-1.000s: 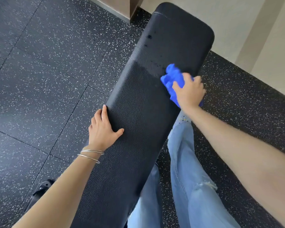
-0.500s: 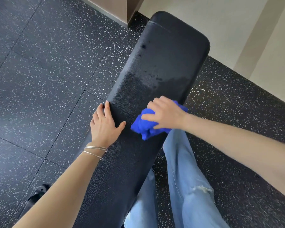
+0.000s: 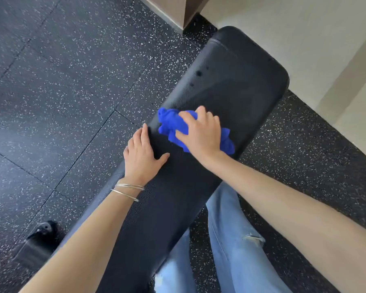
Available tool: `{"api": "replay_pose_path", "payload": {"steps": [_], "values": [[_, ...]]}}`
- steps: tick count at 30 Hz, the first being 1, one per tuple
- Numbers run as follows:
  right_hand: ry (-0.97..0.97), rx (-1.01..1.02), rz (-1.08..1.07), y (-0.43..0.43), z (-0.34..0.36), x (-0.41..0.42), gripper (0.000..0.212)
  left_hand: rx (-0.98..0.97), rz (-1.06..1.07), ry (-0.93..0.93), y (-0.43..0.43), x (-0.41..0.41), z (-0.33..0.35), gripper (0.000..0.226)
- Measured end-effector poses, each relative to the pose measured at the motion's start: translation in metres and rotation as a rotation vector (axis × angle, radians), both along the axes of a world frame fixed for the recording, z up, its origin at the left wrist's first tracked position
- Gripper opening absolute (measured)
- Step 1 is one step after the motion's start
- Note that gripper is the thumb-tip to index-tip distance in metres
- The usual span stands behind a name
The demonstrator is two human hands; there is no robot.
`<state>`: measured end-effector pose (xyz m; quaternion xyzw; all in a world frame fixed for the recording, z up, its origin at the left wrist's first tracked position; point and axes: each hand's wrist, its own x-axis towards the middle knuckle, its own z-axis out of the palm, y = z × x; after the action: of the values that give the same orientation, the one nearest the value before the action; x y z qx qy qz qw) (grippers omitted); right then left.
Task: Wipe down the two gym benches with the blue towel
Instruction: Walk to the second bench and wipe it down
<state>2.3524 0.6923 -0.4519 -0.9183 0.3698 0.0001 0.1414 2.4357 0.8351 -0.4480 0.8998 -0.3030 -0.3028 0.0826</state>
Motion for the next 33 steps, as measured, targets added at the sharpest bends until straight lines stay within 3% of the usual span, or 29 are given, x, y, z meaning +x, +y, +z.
{"api": "replay_pose_path", "payload": {"steps": [3, 8, 10, 14, 16, 20, 23, 26, 29, 33], "values": [[0.063, 0.064, 0.275, 0.022, 0.001, 0.005, 0.047, -0.01, 0.068, 0.02, 0.001, 0.0, 0.001, 0.101], [0.021, -0.154, 0.619, -0.071, -0.002, 0.019, 0.035, 0.05, 0.026, 0.023, -0.003, 0.004, 0.005, 0.102], [0.051, -0.18, 0.462, -0.126, -0.002, 0.031, 0.037, 0.07, 0.01, 0.023, -0.004, 0.006, 0.004, 0.104], [0.222, -0.039, -0.26, -0.212, 0.009, 0.05, 0.042, 0.082, 0.009, 0.058, -0.004, 0.009, 0.002, 0.106], [0.217, 0.012, -0.401, -0.21, 0.009, 0.055, 0.044, 0.076, 0.009, 0.065, -0.004, 0.01, 0.001, 0.106], [0.155, -0.027, -0.143, -0.142, 0.005, 0.067, 0.042, 0.067, 0.058, 0.077, -0.008, 0.01, 0.002, 0.103], [0.127, -0.032, 0.252, -0.069, 0.004, 0.081, 0.034, 0.071, 0.15, 0.096, -0.016, 0.009, 0.003, 0.1], [0.234, 0.003, 0.593, -0.022, 0.011, 0.098, 0.033, 0.068, 0.202, 0.096, -0.023, 0.01, 0.005, 0.099], [0.28, 0.048, 0.575, -0.051, 0.006, 0.111, 0.033, 0.05, 0.143, 0.074, -0.033, 0.012, 0.008, 0.098], [0.269, -0.055, 0.417, -0.149, 0.005, 0.112, 0.037, 0.042, 0.062, 0.037, -0.058, 0.013, 0.008, 0.096]]}}
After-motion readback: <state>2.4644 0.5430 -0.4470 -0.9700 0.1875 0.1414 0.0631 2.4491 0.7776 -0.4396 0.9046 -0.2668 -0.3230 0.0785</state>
